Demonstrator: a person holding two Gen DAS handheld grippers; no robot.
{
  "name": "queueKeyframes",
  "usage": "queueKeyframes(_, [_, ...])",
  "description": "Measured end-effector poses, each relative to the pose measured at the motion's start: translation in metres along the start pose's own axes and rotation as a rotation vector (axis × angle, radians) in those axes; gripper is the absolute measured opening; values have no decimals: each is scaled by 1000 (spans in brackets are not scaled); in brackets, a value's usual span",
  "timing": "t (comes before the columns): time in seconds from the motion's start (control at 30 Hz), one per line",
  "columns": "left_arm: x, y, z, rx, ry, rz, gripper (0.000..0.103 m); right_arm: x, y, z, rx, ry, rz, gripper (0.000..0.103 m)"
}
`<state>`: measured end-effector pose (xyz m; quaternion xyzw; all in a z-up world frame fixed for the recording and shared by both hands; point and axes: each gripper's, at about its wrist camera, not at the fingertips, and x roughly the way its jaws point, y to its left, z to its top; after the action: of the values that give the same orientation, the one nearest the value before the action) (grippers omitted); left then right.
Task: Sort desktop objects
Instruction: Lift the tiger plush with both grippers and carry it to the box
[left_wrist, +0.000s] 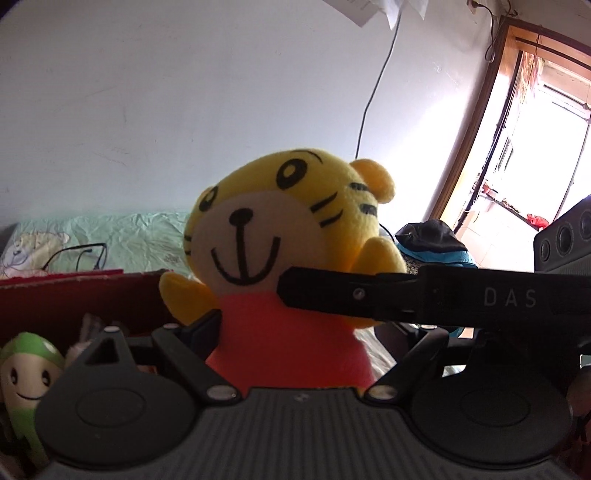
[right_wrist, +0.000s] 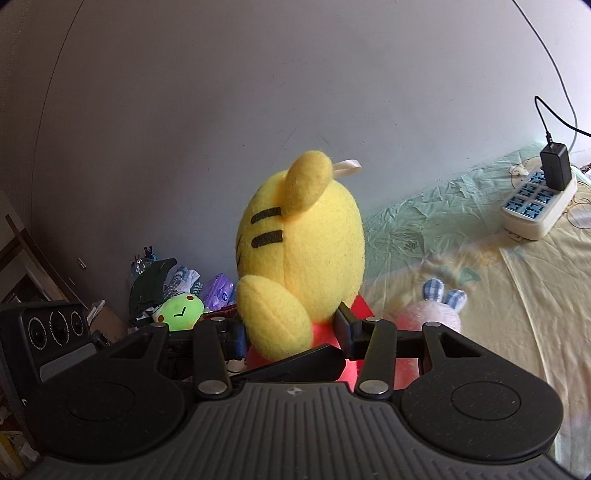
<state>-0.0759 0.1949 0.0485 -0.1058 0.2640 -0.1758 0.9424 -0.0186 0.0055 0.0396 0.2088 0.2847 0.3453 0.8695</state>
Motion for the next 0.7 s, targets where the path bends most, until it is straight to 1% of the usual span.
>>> queueKeyframes(0.1, [-6, 27, 1, -13, -9, -18, 87, 21, 20, -1, -59, -4, -32, 48])
queueKeyframes(0.27, [1, 66, -7, -63, 30, -41, 86, 56, 52, -10, -194, 19, -142, 48])
queueKeyframes(0.33, [5, 81, -13, -101, 53, -57, 86, 69, 63, -17, -248, 38, -191, 48])
queueKeyframes(0.5, [12, 102, -25, -147, 98, -88, 85, 85, 71, -27, -265, 105, -271, 47])
queueKeyframes(0.6, [12, 109, -29, -168, 116, -118, 85, 88, 80, -30, -298, 129, -303, 47])
queueKeyframes(0.7, [16, 114, -35, -197, 135, -143, 85, 93, 83, -34, -305, 162, -326, 47])
